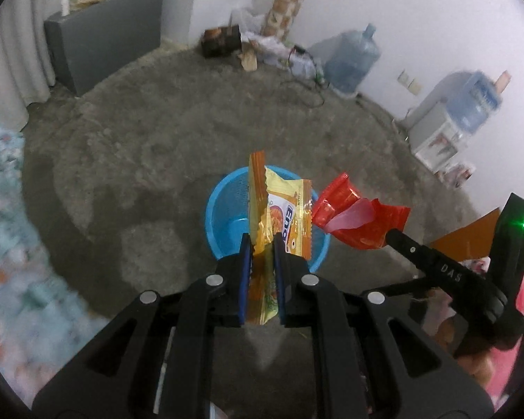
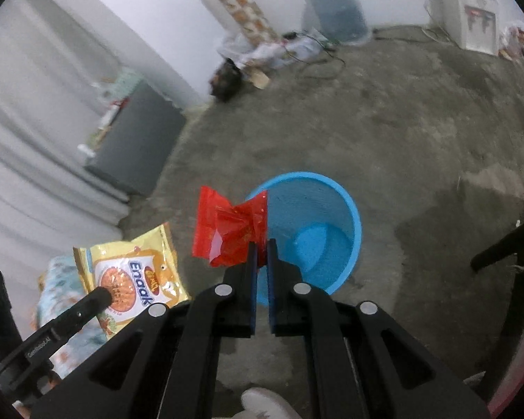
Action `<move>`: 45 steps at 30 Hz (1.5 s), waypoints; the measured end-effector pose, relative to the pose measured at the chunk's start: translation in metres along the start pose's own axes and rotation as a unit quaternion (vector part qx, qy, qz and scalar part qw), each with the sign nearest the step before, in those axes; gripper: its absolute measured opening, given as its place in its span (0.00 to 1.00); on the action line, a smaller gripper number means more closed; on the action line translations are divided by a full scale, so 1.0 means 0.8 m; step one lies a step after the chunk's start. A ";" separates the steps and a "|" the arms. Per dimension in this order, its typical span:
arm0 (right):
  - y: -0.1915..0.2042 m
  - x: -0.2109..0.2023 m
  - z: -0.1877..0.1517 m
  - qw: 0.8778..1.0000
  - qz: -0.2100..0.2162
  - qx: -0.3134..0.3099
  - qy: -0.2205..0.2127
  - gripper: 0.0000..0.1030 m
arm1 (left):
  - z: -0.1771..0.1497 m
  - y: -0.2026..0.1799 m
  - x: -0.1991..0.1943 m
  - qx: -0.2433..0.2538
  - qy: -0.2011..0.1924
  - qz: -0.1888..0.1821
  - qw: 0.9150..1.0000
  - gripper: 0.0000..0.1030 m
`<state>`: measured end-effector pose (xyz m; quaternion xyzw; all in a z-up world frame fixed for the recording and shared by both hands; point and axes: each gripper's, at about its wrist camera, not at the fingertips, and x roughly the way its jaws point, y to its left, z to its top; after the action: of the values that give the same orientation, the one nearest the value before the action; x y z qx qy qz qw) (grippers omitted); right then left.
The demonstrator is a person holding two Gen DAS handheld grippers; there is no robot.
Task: Collect trash
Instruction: 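Carry both items to the blue wastebasket and open both tools to drop them, then move both tools back over the bed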
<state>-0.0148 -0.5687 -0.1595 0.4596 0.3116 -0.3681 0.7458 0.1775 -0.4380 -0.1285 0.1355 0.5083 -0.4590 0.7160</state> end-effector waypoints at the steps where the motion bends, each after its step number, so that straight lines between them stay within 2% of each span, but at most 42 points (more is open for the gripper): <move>1: -0.006 0.011 0.001 1.000 -0.002 0.001 0.005 0.14 | 0.005 -0.003 0.017 -0.003 0.013 0.000 1.000 0.33; 2: -0.012 0.032 0.003 1.000 -0.014 0.000 0.017 0.34 | 0.010 -0.002 0.034 -0.010 0.027 -0.001 1.000 0.43; 3: -0.022 0.050 0.002 0.999 -0.037 0.003 0.029 0.43 | 0.013 0.001 0.051 -0.019 0.041 0.007 0.999 0.51; 4: -0.028 0.060 0.000 0.998 -0.051 0.007 0.037 0.48 | 0.015 0.002 0.061 -0.023 0.044 0.020 0.999 0.51; 8: -0.054 0.077 -0.021 0.996 -0.060 0.027 0.063 0.49 | 0.008 0.003 0.062 -0.021 0.051 0.030 0.998 0.61; 12: -0.056 0.061 -0.032 0.996 -0.059 0.017 0.058 0.56 | -0.002 -0.010 0.033 0.029 0.030 0.046 0.998 0.66; 15: -0.052 0.042 -0.036 0.997 -0.066 0.000 0.050 0.63 | -0.006 -0.020 -0.007 0.054 0.012 0.047 0.997 0.68; 18: -0.035 0.012 -0.034 0.996 -0.074 -0.027 0.034 0.70 | -0.018 -0.027 -0.073 0.077 -0.027 0.024 0.996 0.73; 23: 0.025 -0.062 -0.033 0.989 -0.099 -0.105 -0.042 0.89 | -0.053 -0.012 -0.187 0.079 -0.089 -0.001 0.993 0.80; 24: 0.037 -0.076 -0.036 0.985 -0.101 -0.123 -0.060 0.94 | -0.065 -0.006 -0.213 0.070 -0.102 -0.009 0.992 0.81; 27: 0.083 -0.109 -0.048 0.968 -0.118 -0.193 -0.108 0.94 | -0.101 0.018 -0.279 0.041 -0.123 -0.036 0.991 0.82; 30: 0.130 -0.132 -0.069 0.942 -0.149 -0.264 -0.145 0.94 | -0.151 0.051 -0.346 0.002 -0.152 -0.048 0.987 0.86; 32: 0.159 -0.150 -0.091 0.918 -0.156 -0.318 -0.178 0.94 | -0.195 0.077 -0.389 -0.022 -0.181 -0.039 0.982 0.87; 34: 0.188 -0.169 -0.114 0.903 -0.126 -0.360 -0.196 0.94 | -0.244 0.102 -0.426 -0.043 -0.213 -0.016 0.976 0.89; 37: 0.216 -0.198 -0.136 0.905 -0.032 -0.379 -0.192 0.94 | -0.318 0.131 -0.471 -0.073 -0.256 0.041 0.963 0.89; 40: 0.241 -0.226 -0.157 0.905 0.088 -0.382 -0.169 0.94 | -0.386 0.149 -0.501 -0.091 -0.290 0.097 0.948 0.89; 42: 0.254 -0.236 -0.170 0.901 0.134 -0.381 -0.156 0.94 | -0.431 0.160 -0.513 -0.099 -0.301 0.137 0.939 0.89; 45: 0.283 -0.240 -0.189 0.893 0.202 -0.387 -0.108 0.94 | -0.474 0.175 -0.523 -0.107 -0.305 0.185 0.928 0.89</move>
<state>0.0523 -0.3106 0.0402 0.1450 0.2478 -0.1072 0.9519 0.0339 0.1057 0.0203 0.0035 0.2772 -0.2803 0.9190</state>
